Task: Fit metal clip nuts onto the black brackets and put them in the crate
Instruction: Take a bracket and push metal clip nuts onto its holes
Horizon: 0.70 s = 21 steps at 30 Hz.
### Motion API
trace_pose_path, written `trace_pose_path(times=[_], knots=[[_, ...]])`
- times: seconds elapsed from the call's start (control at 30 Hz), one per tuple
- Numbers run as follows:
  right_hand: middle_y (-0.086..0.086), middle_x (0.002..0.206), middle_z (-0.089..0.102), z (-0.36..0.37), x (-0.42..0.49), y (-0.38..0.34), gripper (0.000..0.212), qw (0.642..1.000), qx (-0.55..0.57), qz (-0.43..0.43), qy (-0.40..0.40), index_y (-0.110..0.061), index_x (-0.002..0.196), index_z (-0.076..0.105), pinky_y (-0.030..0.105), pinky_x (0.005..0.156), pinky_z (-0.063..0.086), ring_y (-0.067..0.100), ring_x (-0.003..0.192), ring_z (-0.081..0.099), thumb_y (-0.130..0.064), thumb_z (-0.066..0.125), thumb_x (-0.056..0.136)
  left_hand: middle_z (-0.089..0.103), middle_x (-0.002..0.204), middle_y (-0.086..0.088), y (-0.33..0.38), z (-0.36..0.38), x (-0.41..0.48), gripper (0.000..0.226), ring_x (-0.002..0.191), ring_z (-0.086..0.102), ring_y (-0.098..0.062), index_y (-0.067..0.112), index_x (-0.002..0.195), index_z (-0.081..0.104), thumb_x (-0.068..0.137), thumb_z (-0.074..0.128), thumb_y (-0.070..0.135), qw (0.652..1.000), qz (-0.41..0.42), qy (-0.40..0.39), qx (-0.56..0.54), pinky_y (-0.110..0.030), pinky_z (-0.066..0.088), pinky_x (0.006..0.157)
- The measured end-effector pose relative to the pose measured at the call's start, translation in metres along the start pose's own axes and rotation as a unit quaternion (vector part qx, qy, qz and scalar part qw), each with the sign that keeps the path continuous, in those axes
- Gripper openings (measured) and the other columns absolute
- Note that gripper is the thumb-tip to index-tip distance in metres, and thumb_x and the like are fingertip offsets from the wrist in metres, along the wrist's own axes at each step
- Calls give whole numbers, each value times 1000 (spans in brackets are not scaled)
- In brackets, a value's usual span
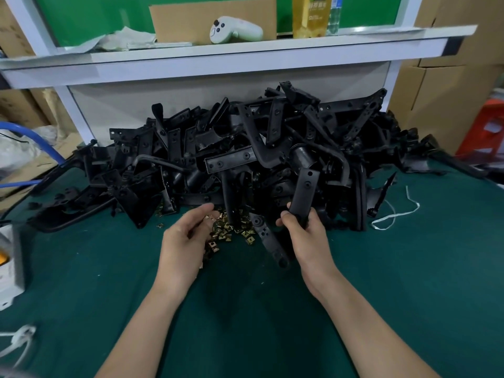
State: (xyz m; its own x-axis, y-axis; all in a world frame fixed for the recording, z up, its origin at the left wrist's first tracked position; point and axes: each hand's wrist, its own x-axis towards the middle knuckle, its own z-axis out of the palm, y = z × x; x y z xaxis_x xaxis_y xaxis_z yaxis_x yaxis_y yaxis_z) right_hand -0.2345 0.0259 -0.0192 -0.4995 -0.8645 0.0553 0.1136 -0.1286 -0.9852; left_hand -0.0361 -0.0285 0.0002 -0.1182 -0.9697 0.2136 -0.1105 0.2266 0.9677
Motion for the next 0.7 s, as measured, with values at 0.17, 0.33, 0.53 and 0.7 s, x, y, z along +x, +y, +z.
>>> trace_pose_path(times=[0.17,0.33,0.53,0.7], knots=[[-21,83,72,1,-1,-2,14,1000,5,-1,-3,-37,110,58,15,78,37,-15,84,61,-29,61,99,76,103,17,3,2,-1,27,91,70,2,37,107,71,97,66,12,999,-8,5,-38,-7,50,78],[-14,83,72,1,-4,-6,14,1000,19,2,-12,-34,110,60,14,75,41,-14,84,63,-28,63,98,77,96,16,5,3,-2,22,87,70,-1,37,101,73,95,69,16,1000,0,4,-30,-6,49,75],[-11,75,67,9,-15,-14,12,991,-17,-25,-129,-25,95,69,10,71,48,-1,74,64,-34,75,90,78,97,4,7,14,-10,20,89,72,-7,38,98,79,89,73,21,994,-26,-68,-81,-17,54,81],[-12,86,72,15,-20,-14,6,985,-33,-16,-170,-33,91,72,9,72,48,-1,85,68,-32,77,88,78,99,5,10,22,-17,21,95,72,-9,35,101,78,82,72,30,986,-22,-120,-111,-15,53,83]])
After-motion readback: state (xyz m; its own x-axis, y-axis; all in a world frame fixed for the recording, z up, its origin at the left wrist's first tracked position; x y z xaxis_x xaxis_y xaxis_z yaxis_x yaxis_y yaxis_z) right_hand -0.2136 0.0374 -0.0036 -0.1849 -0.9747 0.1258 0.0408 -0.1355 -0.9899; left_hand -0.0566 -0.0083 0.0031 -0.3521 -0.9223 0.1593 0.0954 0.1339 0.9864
